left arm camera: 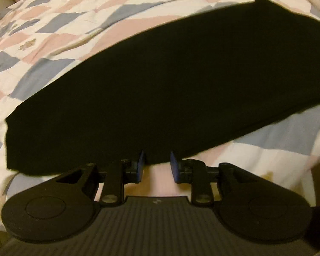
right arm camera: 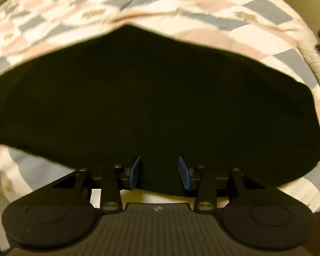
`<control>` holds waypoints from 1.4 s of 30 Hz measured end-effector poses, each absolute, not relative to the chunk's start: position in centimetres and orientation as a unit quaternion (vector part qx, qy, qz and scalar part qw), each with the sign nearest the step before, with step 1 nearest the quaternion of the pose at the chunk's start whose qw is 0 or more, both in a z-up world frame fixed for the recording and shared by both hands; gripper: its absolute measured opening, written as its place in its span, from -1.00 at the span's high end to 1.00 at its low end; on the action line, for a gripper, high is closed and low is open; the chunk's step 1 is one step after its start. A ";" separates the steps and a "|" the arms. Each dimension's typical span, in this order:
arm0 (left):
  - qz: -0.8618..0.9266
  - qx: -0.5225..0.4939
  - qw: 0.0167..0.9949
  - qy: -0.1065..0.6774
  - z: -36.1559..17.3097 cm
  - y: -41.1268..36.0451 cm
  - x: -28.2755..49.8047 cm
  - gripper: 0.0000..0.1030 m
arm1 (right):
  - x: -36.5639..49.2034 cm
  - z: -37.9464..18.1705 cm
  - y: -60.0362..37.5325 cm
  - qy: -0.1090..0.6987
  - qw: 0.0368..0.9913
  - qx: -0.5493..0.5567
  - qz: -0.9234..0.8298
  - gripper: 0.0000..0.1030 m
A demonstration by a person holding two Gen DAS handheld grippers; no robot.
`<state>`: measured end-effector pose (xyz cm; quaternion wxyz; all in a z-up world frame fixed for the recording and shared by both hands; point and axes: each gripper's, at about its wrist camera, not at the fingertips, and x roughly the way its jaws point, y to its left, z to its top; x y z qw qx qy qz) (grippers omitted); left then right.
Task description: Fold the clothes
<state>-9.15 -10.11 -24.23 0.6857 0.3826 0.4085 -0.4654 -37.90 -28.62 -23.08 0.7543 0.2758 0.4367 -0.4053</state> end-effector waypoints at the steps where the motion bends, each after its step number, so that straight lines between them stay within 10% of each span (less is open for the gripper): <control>1: -0.465 0.366 0.694 0.410 -23.4 -10.0 -9.0 0.53 | -37.5 -23.2 -28.5 0.439 0.756 0.277 -0.399 0.19; 16: -0.460 0.342 0.661 0.484 -25.8 -10.8 -11.7 0.45 | -34.6 -25.8 -23.8 0.484 0.724 0.317 -0.377 -0.05; 28: -0.461 0.329 0.691 0.449 -14.8 -3.8 -8.9 0.07 | -34.0 -15.4 -15.2 0.370 0.684 0.372 -0.506 -0.81; 42: -0.497 0.281 0.727 0.382 -4.1 6.4 -9.4 -0.22 | -33.3 -6.4 -4.0 0.315 0.717 0.336 -0.523 -0.96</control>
